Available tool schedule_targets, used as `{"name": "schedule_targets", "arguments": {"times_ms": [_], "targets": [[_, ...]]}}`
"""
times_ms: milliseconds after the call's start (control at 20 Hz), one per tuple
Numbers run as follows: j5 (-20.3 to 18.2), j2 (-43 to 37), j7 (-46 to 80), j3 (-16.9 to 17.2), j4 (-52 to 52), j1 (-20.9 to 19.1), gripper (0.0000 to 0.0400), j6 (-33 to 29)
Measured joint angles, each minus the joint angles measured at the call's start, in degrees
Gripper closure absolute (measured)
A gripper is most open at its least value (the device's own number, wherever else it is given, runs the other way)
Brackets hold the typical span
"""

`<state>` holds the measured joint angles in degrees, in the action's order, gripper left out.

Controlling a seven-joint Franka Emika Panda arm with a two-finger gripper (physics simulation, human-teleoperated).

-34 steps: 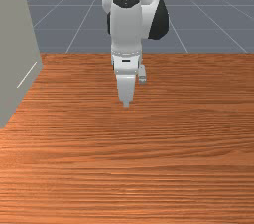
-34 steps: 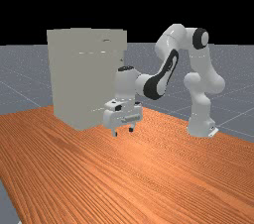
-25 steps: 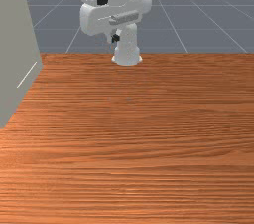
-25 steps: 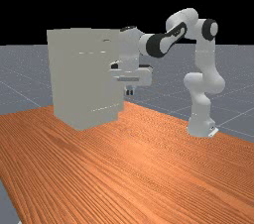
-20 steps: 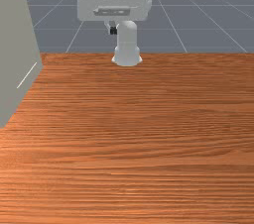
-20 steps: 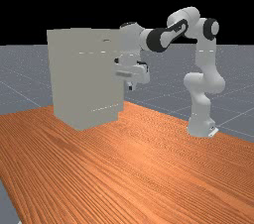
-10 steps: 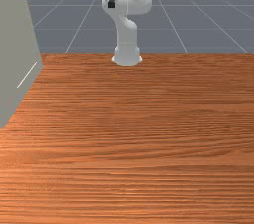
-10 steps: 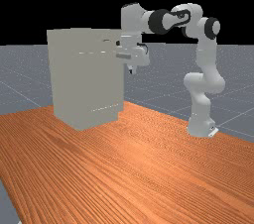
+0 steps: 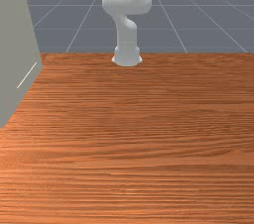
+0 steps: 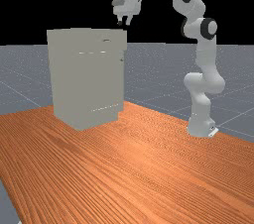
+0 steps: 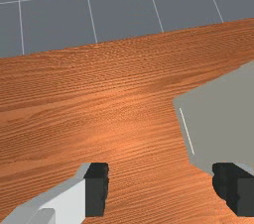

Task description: Open the drawer

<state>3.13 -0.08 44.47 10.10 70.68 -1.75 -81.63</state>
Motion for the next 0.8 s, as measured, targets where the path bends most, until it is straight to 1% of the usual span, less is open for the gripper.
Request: {"name": "schedule_targets", "arguments": {"times_ms": [50, 100, 200, 350, 500, 600, 800], "targets": [[-0.1, 0.4, -0.6, 0.9, -2.7, -0.8, 0.0054, 1.3], [-0.2, 1.0, -1.6, 1.8, -4.8, -1.8, 0.0033, 2.1], [-0.5, 2.7, -3.7, 4.1, -8.3, -4.2, 0.0012, 2.7], [-0.9, 6.4, -7.2, 7.3, -13.3, -8.4, 0.0003, 3.2], [-1.6, 10.0, -9.8, 9.1, -18.0, -11.6, 0.0001, 3.4], [-1.7, 12.2, -10.4, 9.6, -18.9, -12.6, 0.0, 3.5], [-1.7, 14.9, -11.1, 9.9, -18.8, -13.5, 0.0, 3.5]]}}
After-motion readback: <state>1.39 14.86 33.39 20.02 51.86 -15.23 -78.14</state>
